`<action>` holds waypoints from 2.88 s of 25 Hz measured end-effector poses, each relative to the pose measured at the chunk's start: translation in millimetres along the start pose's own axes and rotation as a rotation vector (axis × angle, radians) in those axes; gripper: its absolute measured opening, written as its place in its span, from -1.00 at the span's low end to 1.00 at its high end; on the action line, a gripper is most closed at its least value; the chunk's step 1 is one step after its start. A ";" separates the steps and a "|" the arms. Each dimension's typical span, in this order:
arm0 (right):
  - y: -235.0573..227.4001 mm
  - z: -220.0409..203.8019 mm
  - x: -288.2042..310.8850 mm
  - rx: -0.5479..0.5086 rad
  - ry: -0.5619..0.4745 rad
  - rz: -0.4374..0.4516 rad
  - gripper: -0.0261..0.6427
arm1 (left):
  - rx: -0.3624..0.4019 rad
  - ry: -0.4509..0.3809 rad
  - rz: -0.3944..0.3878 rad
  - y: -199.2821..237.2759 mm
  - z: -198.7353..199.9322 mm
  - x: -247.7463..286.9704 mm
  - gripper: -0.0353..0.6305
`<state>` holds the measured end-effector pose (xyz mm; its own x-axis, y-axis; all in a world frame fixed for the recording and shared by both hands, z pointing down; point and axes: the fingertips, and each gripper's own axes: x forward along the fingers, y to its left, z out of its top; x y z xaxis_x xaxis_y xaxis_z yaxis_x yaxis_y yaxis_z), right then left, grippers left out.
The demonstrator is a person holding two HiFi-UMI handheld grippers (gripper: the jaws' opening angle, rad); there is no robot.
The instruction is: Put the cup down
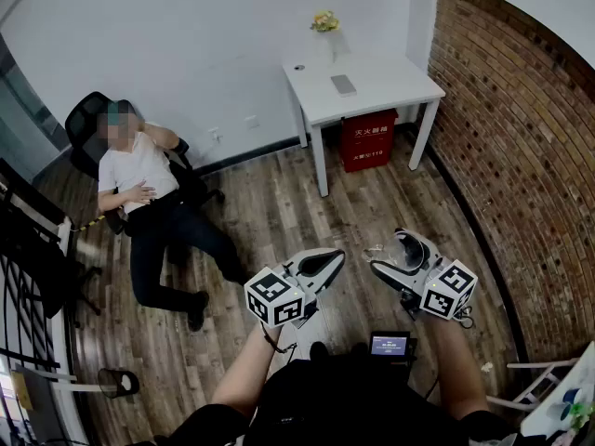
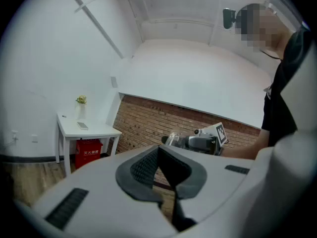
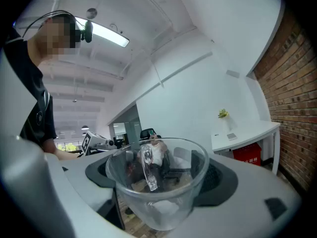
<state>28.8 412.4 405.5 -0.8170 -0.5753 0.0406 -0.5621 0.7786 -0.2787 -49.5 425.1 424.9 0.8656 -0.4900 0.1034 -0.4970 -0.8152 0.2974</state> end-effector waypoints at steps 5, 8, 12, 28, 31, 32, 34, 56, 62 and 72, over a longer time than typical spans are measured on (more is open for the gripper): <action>-2.3 -5.1 -2.7 -0.005 -0.002 -0.004 0.39 | 0.004 -0.007 -0.001 0.2 1.8 -2.7 -0.87; -1.4 -2.3 -3.9 -0.009 -0.006 -0.007 0.39 | -0.001 -0.016 0.000 -0.2 3.7 -3.4 -0.87; -1.4 -1.7 -4.9 -0.005 -0.012 -0.006 0.39 | 0.001 -0.018 0.001 -1.3 3.7 -4.3 -0.87; -6.6 -4.8 -9.6 0.019 -0.010 -0.021 0.39 | -0.021 -0.023 0.007 -0.9 0.3 -4.2 -0.87; -7.3 -4.5 -10.7 0.020 -0.014 -0.019 0.39 | -0.020 -0.022 0.005 -1.9 0.4 -2.4 -0.87; -6.8 -4.3 -11.1 0.021 -0.014 -0.019 0.39 | -0.020 -0.022 0.004 -2.7 0.2 -2.1 -0.87; -5.7 -4.8 -12.0 0.023 -0.013 -0.017 0.39 | -0.019 -0.020 0.003 -4.1 -0.5 -1.8 -0.87; -23.2 2.3 -28.2 0.042 -0.028 0.004 0.39 | -0.028 0.001 0.012 -9.6 -5.5 22.1 -0.87; -42.1 3.0 -44.9 0.050 -0.034 0.022 0.39 | -0.022 0.003 0.039 -11.2 -5.6 41.9 -0.87; -75.3 -4.9 -62.3 0.088 -0.038 0.036 0.39 | -0.036 0.020 0.117 0.4 -18.7 61.0 -0.87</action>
<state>121.5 390.8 428.6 -0.8298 -0.5580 -0.0073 -0.5180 0.7749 -0.3623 4.3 400.7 449.0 0.8030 -0.5746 0.1583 -0.5925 -0.7411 0.3158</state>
